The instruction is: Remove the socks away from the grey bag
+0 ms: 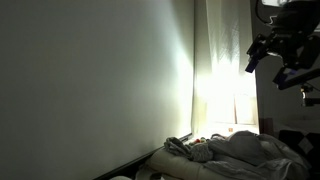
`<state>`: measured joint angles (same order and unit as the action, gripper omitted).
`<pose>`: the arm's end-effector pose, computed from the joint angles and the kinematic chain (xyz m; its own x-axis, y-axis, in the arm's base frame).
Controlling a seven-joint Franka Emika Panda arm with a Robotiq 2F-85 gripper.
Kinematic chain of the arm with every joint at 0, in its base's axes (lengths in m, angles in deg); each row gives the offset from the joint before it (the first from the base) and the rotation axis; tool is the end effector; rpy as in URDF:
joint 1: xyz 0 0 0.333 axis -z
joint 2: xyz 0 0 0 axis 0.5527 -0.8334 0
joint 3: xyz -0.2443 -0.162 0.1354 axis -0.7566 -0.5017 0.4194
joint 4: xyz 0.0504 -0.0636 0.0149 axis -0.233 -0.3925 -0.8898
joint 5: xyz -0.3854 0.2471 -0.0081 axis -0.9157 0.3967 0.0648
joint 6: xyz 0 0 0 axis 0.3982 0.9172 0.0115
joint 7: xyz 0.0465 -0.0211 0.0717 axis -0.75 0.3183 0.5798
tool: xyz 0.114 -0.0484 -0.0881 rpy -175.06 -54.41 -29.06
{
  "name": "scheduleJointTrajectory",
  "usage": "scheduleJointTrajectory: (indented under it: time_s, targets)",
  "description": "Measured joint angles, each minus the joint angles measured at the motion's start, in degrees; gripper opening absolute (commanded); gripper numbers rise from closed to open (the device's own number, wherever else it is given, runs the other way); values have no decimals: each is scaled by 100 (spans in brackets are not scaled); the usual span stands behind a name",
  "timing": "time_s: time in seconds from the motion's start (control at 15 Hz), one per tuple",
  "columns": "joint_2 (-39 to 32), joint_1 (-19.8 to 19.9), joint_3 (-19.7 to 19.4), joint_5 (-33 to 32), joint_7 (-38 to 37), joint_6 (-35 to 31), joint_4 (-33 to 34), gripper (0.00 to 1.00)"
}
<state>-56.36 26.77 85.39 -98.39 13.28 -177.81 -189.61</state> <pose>0.5851 0.1348 0.3930 0.5900 0.7907 0.1634 0.6103 -0.5693 0.5509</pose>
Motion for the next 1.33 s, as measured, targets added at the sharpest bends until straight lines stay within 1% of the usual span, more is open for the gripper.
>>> scheduleJointTrajectory:
  time_s: [0.2,0.4,1.0,1.33]
  targets:
    - [1,272,-168,-86,-202,-518,-53,100]
    - [-43,441,-306,-85,-206,-769,-90,100]
    - [-139,476,-313,-129,-236,-815,-50,100]
    - [-606,486,-328,-147,-343,-817,503,100]
